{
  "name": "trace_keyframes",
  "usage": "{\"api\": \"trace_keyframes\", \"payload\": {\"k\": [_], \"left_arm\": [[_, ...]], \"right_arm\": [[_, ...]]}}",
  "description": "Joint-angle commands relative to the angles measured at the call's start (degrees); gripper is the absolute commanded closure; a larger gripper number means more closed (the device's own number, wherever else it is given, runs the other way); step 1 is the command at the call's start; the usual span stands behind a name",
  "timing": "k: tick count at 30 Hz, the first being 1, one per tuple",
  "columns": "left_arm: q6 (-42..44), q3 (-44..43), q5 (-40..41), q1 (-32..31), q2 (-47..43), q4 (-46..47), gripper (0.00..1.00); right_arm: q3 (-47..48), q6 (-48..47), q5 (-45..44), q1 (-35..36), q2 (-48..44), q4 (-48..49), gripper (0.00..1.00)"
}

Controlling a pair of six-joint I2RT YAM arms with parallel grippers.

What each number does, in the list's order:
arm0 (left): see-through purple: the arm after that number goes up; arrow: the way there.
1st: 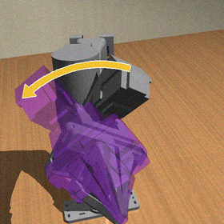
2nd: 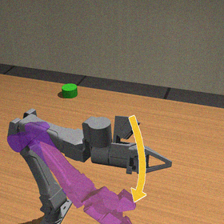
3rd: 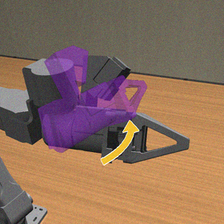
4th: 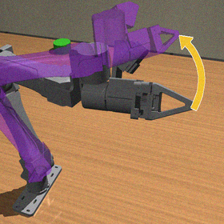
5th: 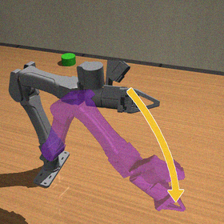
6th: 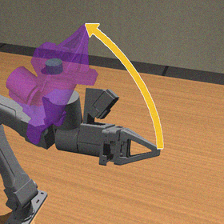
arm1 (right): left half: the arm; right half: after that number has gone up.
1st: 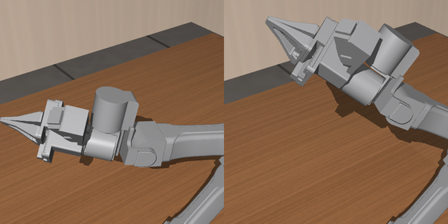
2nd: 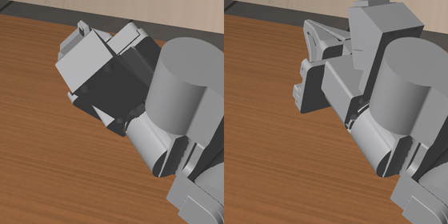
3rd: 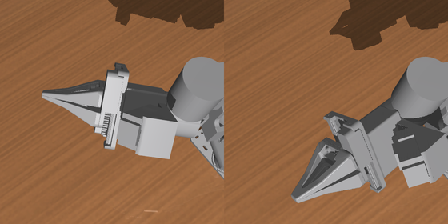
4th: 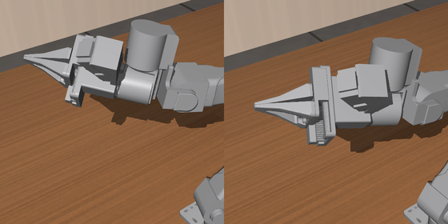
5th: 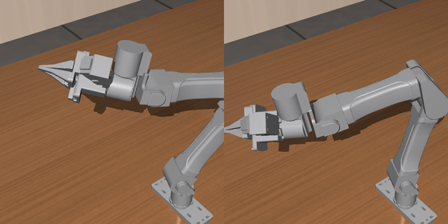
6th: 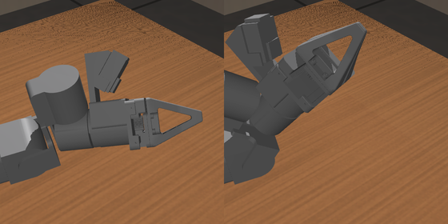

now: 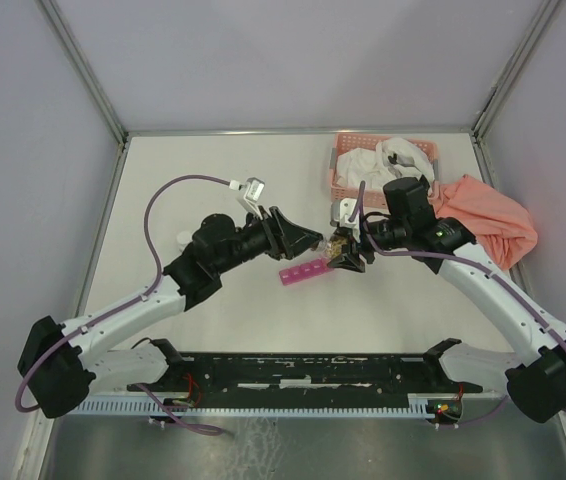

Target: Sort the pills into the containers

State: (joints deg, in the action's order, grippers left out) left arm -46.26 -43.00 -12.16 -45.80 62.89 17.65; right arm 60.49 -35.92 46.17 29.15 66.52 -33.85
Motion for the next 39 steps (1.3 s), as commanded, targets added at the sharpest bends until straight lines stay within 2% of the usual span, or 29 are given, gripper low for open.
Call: {"api": "trace_keyframes", "payload": {"k": [1,18,23,29,39], "left_arm": [[-1.1,-3.2,-0.4,-1.2,0.4,2.6,0.33],[1.3,-4.0,3.6,-2.3,-0.4,-3.0,0.33],[1.6,-4.5,3.1,-2.8,0.1,-3.0,0.37],[1.8,-4.7,2.7,-3.1,0.2,-3.0,0.46],[2.1,-5.0,2.0,-3.2,1.3,-3.5,0.56]], "right_arm": [[0.7,-0.6,-0.2,0.3,0.4,1.7,0.9],[0.9,-0.4,-1.3,0.6,0.4,1.6,0.9],[0.9,-0.4,-1.2,0.6,0.4,1.6,0.9],[0.9,-0.3,-1.3,0.6,0.4,1.6,0.9],[1.0,-0.1,-2.0,0.7,0.1,1.7,0.9]]}}
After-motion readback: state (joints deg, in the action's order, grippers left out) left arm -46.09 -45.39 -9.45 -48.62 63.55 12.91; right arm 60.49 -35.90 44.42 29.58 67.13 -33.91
